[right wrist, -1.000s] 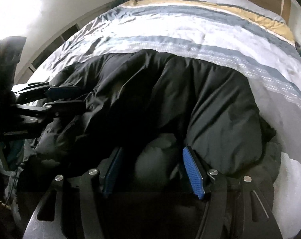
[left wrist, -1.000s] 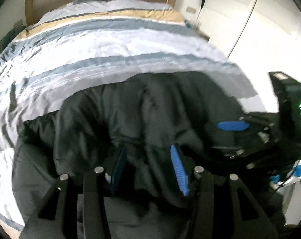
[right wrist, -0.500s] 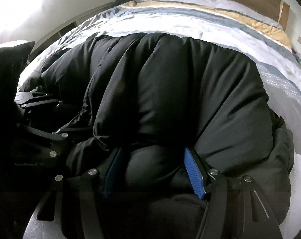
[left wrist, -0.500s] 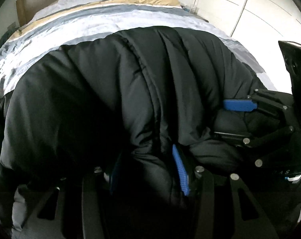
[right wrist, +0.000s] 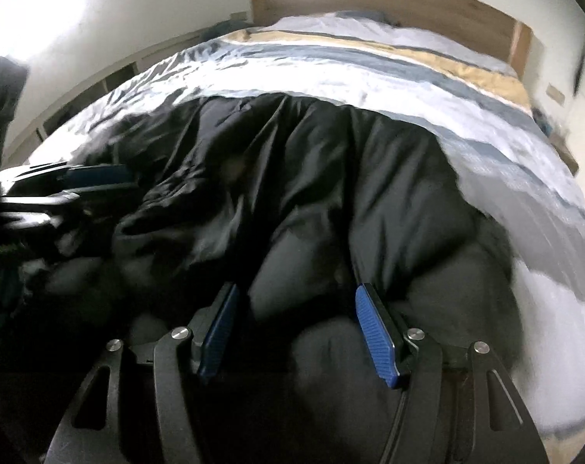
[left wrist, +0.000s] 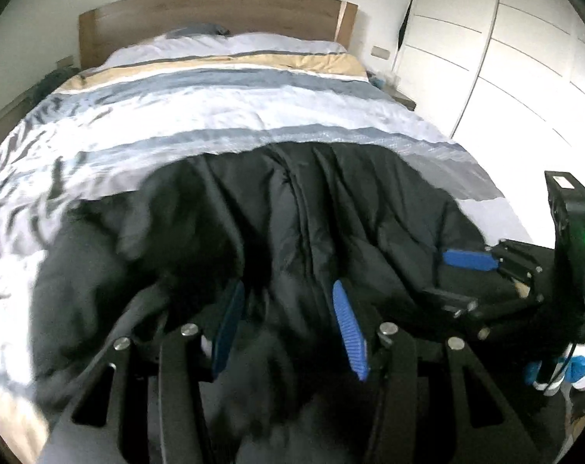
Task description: Fold large clothes
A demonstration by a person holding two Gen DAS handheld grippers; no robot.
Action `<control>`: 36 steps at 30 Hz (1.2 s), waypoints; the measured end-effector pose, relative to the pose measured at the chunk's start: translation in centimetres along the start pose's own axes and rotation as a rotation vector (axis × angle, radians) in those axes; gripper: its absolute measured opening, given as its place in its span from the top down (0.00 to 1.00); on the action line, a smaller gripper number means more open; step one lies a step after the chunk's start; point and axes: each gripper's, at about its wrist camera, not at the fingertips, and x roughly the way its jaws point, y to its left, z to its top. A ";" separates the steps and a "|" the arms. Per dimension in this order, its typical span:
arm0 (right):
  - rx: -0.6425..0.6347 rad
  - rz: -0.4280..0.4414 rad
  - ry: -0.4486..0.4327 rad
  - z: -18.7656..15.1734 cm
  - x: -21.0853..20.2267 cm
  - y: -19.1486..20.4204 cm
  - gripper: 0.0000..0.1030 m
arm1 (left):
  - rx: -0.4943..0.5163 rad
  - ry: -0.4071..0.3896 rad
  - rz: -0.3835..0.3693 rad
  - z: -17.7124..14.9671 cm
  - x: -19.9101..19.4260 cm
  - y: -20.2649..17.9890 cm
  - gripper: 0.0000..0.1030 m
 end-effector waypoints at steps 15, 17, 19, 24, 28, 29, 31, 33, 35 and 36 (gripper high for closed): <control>0.135 -0.046 -0.070 -11.5 -19.5 2.4 0.32 | -0.097 -0.022 0.077 -10.7 -20.4 2.2 0.53; 0.148 -0.050 -0.076 -12.9 -20.9 2.7 0.32 | -0.117 -0.029 0.088 -12.5 -22.5 2.6 0.51; 0.173 -0.055 -0.087 -14.6 -22.5 3.1 0.32 | -0.128 -0.035 0.094 -13.6 -23.7 2.9 0.50; 0.228 -0.063 -0.109 -17.8 -25.1 3.4 0.32 | -0.165 -0.038 0.122 -17.1 -26.8 4.6 0.49; 0.272 -0.081 -0.123 -20.5 -27.2 3.6 0.32 | -0.213 -0.034 0.147 -19.7 -28.3 6.2 0.47; 0.284 -0.084 -0.127 -21.1 -27.6 3.5 0.32 | -0.228 -0.033 0.152 -20.5 -28.8 6.7 0.46; 0.304 -0.091 -0.131 -22.1 -28.2 3.4 0.32 | -0.248 -0.032 0.159 -21.7 -29.4 7.4 0.45; 0.322 -0.102 -0.132 -23.2 -28.7 3.2 0.31 | -0.266 -0.031 0.167 -22.9 -29.9 8.2 0.43; 0.345 -0.111 -0.134 -24.3 -29.2 2.9 0.31 | -0.292 -0.030 0.171 -24.2 -30.6 9.1 0.42; 0.356 -0.115 -0.136 -24.8 -29.4 2.7 0.31 | -0.304 -0.029 0.173 -24.7 -30.8 9.6 0.41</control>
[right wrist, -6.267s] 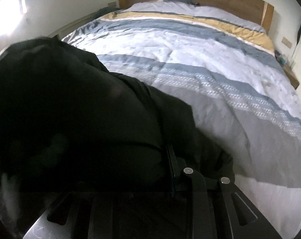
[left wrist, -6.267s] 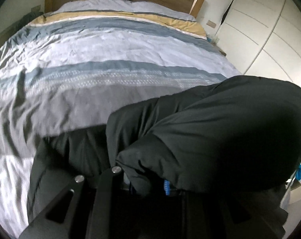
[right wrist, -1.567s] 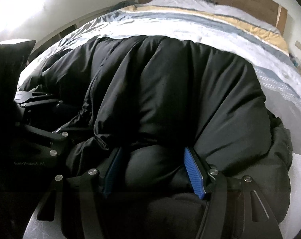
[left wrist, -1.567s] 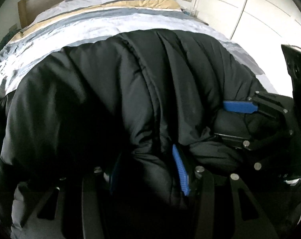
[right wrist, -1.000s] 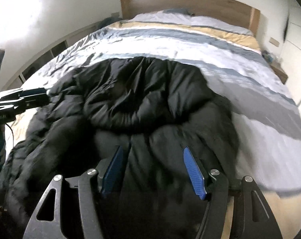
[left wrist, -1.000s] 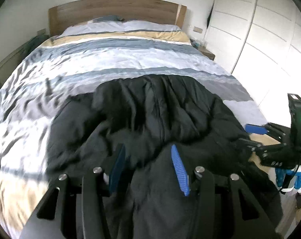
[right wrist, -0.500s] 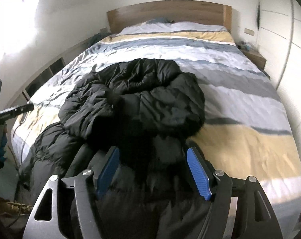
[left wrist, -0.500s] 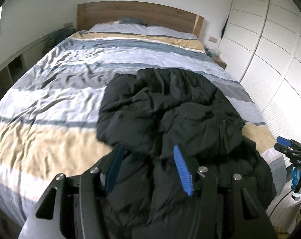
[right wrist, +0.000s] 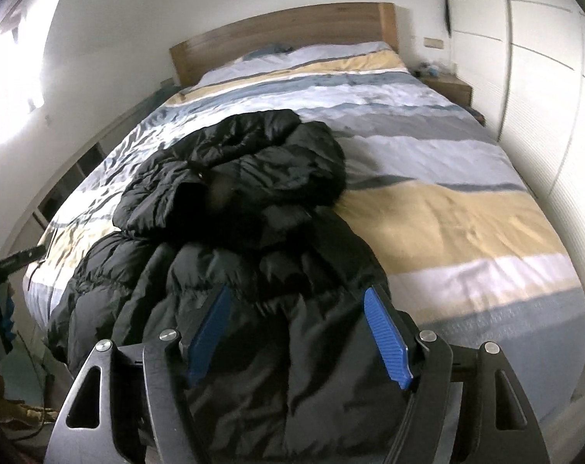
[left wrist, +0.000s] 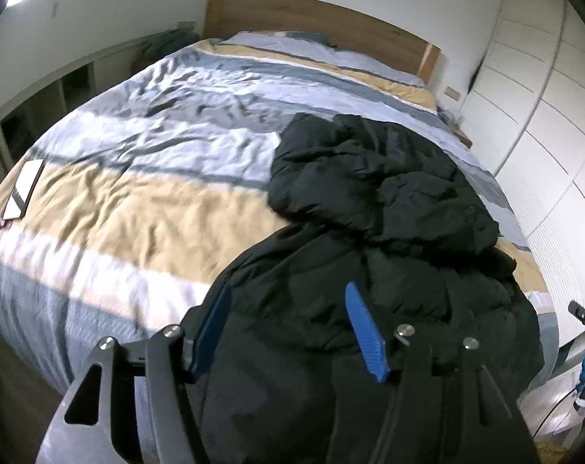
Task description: Fold large clothes
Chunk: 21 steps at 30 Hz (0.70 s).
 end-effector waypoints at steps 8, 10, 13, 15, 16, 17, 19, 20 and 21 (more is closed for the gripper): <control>0.066 -0.031 -0.014 -2.0 -1.7 -2.1 0.31 | -0.067 0.010 0.019 -2.5 -1.0 3.5 0.41; 0.075 -0.031 -0.019 -2.3 -2.0 -2.5 0.30 | -0.074 0.016 0.023 -2.9 -1.0 3.9 0.40; 0.084 -0.042 -0.017 -2.9 -2.3 -2.9 0.25 | -0.076 0.034 0.028 -3.7 -0.5 4.5 0.33; 0.090 -0.049 -0.012 -3.2 -2.3 -3.3 0.23 | -0.088 0.057 0.026 -4.5 0.1 5.0 0.33; 0.095 -0.055 -0.008 -3.5 -2.4 -3.5 0.23 | -0.096 0.069 0.024 -4.8 0.5 5.2 0.33; 0.098 -0.059 -0.005 -3.8 -2.4 -3.7 0.22 | -0.104 0.081 0.021 -5.2 0.8 5.5 0.33; 0.108 -0.067 0.000 -4.3 -2.5 -4.2 0.20 | -0.113 0.096 0.012 -5.6 1.3 5.8 0.33; 0.116 -0.070 0.003 -4.5 -2.5 -4.5 0.19 | -0.118 0.102 0.003 -5.8 1.6 6.0 0.33; 0.124 -0.072 0.006 -4.7 -2.5 -4.8 0.19 | -0.122 0.105 -0.004 -6.0 1.8 6.2 0.33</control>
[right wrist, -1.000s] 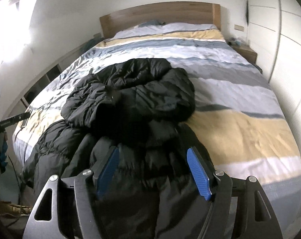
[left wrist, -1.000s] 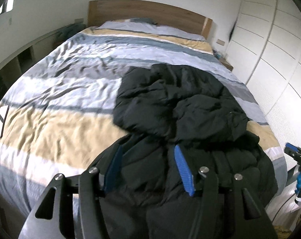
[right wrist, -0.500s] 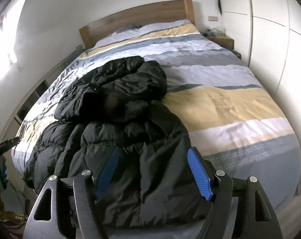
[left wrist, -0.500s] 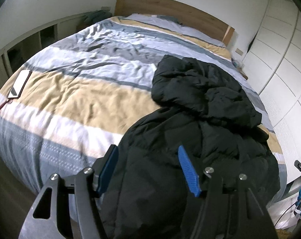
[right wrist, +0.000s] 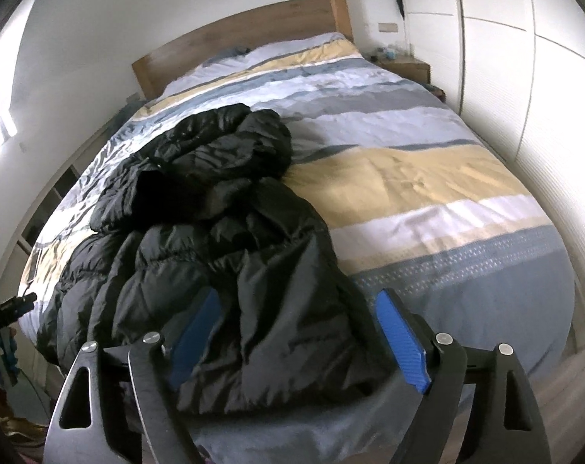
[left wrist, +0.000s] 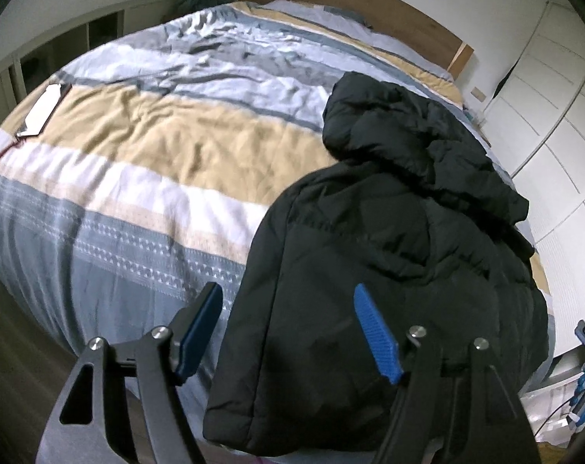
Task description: Fold large clothes
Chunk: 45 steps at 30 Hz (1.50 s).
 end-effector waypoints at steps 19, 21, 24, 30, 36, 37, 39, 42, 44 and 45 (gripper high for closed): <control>0.100 0.026 0.148 -2.0 5.9 -3.6 0.10 | -0.051 0.133 -0.078 -2.7 5.5 2.3 0.33; 0.110 0.033 0.164 -2.2 6.7 -3.7 0.09 | -0.032 0.132 -0.060 -2.7 5.6 1.8 0.33; 0.118 0.061 0.195 -2.6 8.3 -3.9 0.09 | -0.004 0.127 -0.027 -2.9 6.0 1.2 0.33; 0.119 0.118 0.289 -3.2 11.7 -3.5 0.06 | 0.047 0.118 -0.002 -3.8 7.0 0.4 0.32; 0.132 0.117 0.333 -3.2 13.6 -3.9 0.04 | 0.074 0.109 -0.006 -4.6 8.0 0.3 0.29; 0.137 0.117 0.337 -3.2 13.8 -3.9 0.04 | 0.074 0.107 -0.009 -4.6 8.2 0.4 0.29; 0.145 0.119 0.348 -3.1 14.1 -4.0 0.04 | 0.070 0.102 -0.016 -4.8 8.4 0.4 0.27; 0.152 0.115 0.365 -3.0 14.6 -4.0 0.04 | 0.070 0.094 -0.024 -4.9 8.5 0.5 0.26; 0.159 0.111 0.372 -3.0 14.9 -4.0 0.03 | 0.072 0.091 -0.027 -5.0 8.5 0.5 0.26; 0.159 0.107 0.374 -2.9 15.1 -3.9 0.03 | 0.073 0.089 -0.027 -5.1 8.5 0.6 0.25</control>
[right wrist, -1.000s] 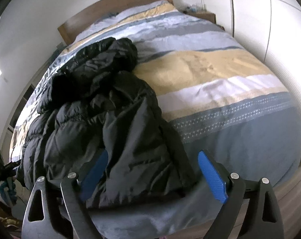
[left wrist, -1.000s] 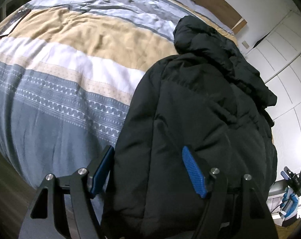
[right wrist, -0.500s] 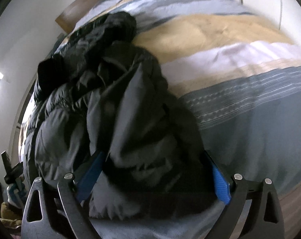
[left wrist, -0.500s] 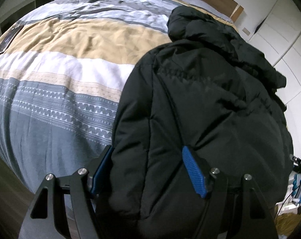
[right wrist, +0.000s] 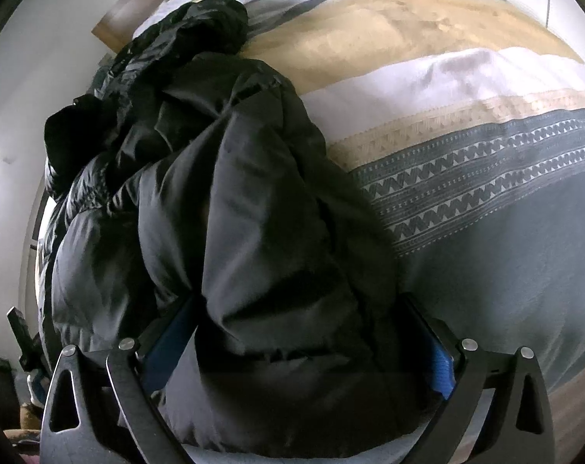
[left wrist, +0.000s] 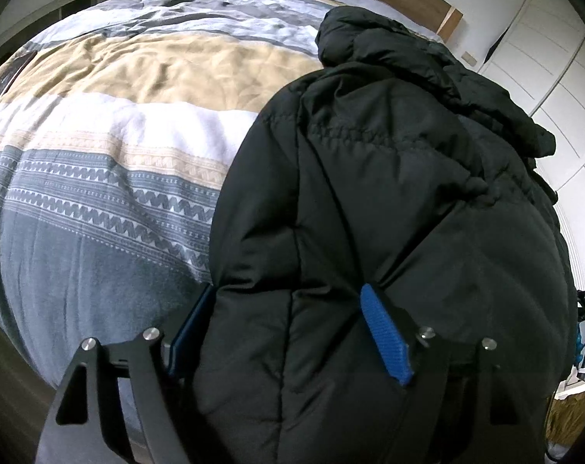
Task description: Fold large clothes
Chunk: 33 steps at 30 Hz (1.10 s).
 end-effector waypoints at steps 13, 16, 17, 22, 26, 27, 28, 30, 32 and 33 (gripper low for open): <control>-0.038 -0.014 0.023 -0.8 0.5 0.9 0.03 | 0.008 -0.020 0.006 -0.5 -0.1 -0.1 0.24; -0.048 -0.005 0.026 -1.0 0.5 1.3 0.03 | 0.006 -0.012 0.003 -0.5 -0.2 -0.1 0.24; -0.052 -0.003 0.027 -1.1 0.6 1.3 0.03 | 0.006 -0.009 0.003 -0.5 -0.3 -0.1 0.24; -0.052 0.006 0.013 -1.5 0.4 1.3 0.12 | 0.003 -0.004 0.000 -0.9 -0.6 -0.2 0.24; -0.040 0.038 0.000 -2.0 -0.3 0.6 0.25 | -0.012 0.009 -0.040 -1.3 -0.9 -0.2 0.26; -0.039 0.048 -0.002 -2.1 -0.4 0.6 0.29 | -0.017 0.012 -0.050 -1.4 -0.9 -0.2 0.26; -0.038 0.059 -0.006 -2.2 -0.6 0.5 0.32 | -0.021 0.014 -0.057 -1.5 -1.0 -0.2 0.27; -0.035 0.081 -0.013 -2.5 -0.8 0.2 0.36 | -0.033 0.020 -0.077 -1.5 -1.1 -0.2 0.27; -0.031 0.103 -0.019 -2.8 -1.0 -0.1 0.39 | -0.055 0.025 -0.112 -1.6 -1.2 -0.2 0.28; -0.029 0.116 -0.022 -3.0 -1.0 -0.2 0.41 | -0.063 0.027 -0.128 -1.7 -1.3 -0.2 0.30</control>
